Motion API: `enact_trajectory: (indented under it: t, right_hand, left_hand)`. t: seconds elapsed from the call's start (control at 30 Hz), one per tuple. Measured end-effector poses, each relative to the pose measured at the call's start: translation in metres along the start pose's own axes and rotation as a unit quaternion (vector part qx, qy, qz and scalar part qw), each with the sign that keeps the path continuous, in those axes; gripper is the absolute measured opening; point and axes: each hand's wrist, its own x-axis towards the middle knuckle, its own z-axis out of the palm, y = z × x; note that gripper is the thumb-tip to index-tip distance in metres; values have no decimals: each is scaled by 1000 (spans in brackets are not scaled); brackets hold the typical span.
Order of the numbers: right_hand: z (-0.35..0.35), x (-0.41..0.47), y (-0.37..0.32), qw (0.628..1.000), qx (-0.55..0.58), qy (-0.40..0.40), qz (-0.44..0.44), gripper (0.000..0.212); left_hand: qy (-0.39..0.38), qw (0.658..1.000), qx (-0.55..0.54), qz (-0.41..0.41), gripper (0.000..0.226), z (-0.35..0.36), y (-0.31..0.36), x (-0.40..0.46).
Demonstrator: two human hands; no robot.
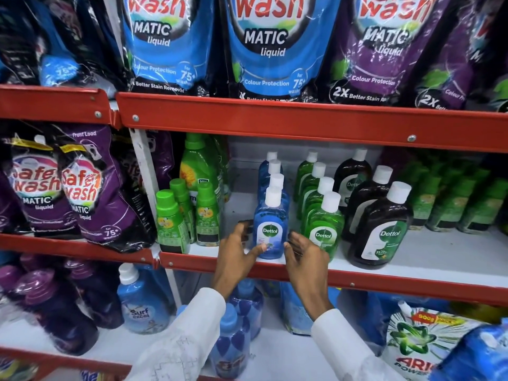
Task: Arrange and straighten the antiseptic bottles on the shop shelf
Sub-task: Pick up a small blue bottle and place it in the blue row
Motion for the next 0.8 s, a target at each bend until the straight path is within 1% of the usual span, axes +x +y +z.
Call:
enact_trajectory:
  t: [0.03, 0.1, 0.13, 0.2, 0.27, 0.37, 0.43, 0.5, 0.57, 0.63, 0.7, 0.8]
  right_hand:
    - [-4, -2, 0, 1000, 7, 15, -5, 30]
    - [-20, -8, 7, 997, 10, 71, -21, 21]
    - [-27, -12, 8, 995, 13, 97, -30, 20]
    - [-39, -16, 12, 992, 20, 122, -35, 19]
    - [-46, -13, 19, 994, 12, 103, -32, 20]
    - [-38, -6, 25, 999, -5, -3, -33, 29]
    - [-25, -4, 22, 998, -12, -51, -36, 37]
    - [-11, -1, 18, 997, -21, -59, -34, 42]
    - [1, 2, 13, 998, -20, -55, -27, 43]
    - [10, 4, 8, 998, -7, -52, -21, 37]
    - [14, 5, 7, 999, 13, -42, -23, 26]
    - [15, 5, 6, 999, 15, -29, -28, 23]
  left_hand:
    - [42, 999, 0, 7, 49, 1, 2, -7]
    - [113, 993, -8, 33, 42, 13, 11, -22]
    - [136, 990, -16, 43, 40, 15, 16, -27]
    - [150, 988, -23, 42, 41, 18, 19, -27]
    - [138, 990, -23, 20, 46, 23, 18, -18]
    - [107, 993, -46, -21, 51, 26, 17, -11]
    - [99, 994, -34, -15, 56, 26, 17, -10]
    - [83, 996, -1, -11, 65, 24, 14, -8]
    - [65, 998, 19, -10, 67, 21, 14, -7]
    - [55, 998, 20, -11, 68, 18, 14, -6]
    - [40, 999, 16, -16, 64, 14, 11, -4]
    - [27, 999, 10, -22, 50, 12, 11, -1]
